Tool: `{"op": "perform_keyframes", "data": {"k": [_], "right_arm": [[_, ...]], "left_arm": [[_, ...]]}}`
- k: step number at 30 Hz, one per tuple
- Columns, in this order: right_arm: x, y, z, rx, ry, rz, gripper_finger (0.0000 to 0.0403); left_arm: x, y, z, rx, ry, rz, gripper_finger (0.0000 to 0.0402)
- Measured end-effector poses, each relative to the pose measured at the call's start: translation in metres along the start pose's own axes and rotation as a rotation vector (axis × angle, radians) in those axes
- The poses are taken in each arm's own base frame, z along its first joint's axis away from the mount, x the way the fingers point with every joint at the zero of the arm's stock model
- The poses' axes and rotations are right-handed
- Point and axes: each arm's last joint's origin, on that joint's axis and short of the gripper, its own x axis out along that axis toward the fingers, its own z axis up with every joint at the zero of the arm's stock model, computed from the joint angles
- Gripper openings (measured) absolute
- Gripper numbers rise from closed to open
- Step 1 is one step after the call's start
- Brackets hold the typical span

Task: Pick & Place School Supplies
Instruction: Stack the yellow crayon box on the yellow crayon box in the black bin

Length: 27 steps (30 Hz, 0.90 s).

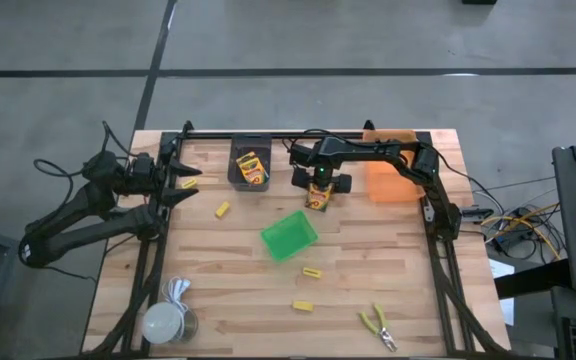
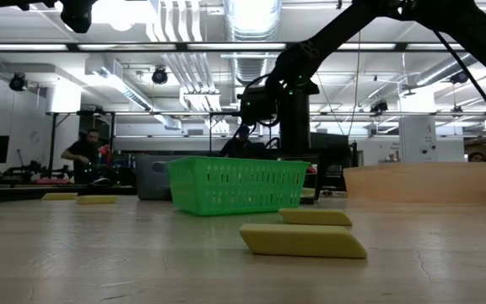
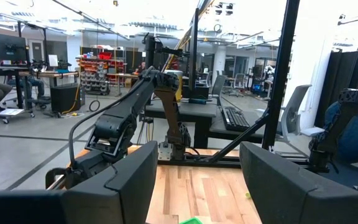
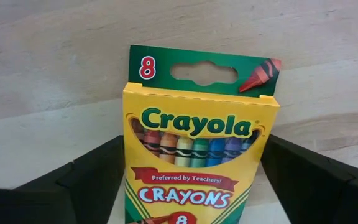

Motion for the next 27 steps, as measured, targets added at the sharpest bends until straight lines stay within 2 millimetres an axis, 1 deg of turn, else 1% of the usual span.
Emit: {"op": "perform_keyframes", "data": {"k": [4,8,11,20,27], "right_arm": [[0.0,0.0001,0.0,0.0,0.0,0.001,0.031],[-0.0012,0.0002,0.0,-0.001,-0.001,0.004,0.0296],[-0.0012,0.0002,0.0,-0.001,-0.001,0.004,0.0298],[-0.0016,0.0001,-0.0001,-0.044,-0.001,0.005,0.0327],[-0.0065,0.0035,0.0002,-0.059,-0.005,0.024,0.0325]], "left_arm": [[0.0,0.0,0.0,0.0,0.0,0.0,0.0234],[0.0,0.0,0.0,0.0,0.0,0.0,0.0234],[-0.0001,0.0,0.0,0.0,0.0,0.0,0.0234],[0.0,0.0,0.0,0.0,0.0,0.0,0.0234],[-0.0001,0.0,0.0,0.0,0.0,0.0,0.0234]]}}
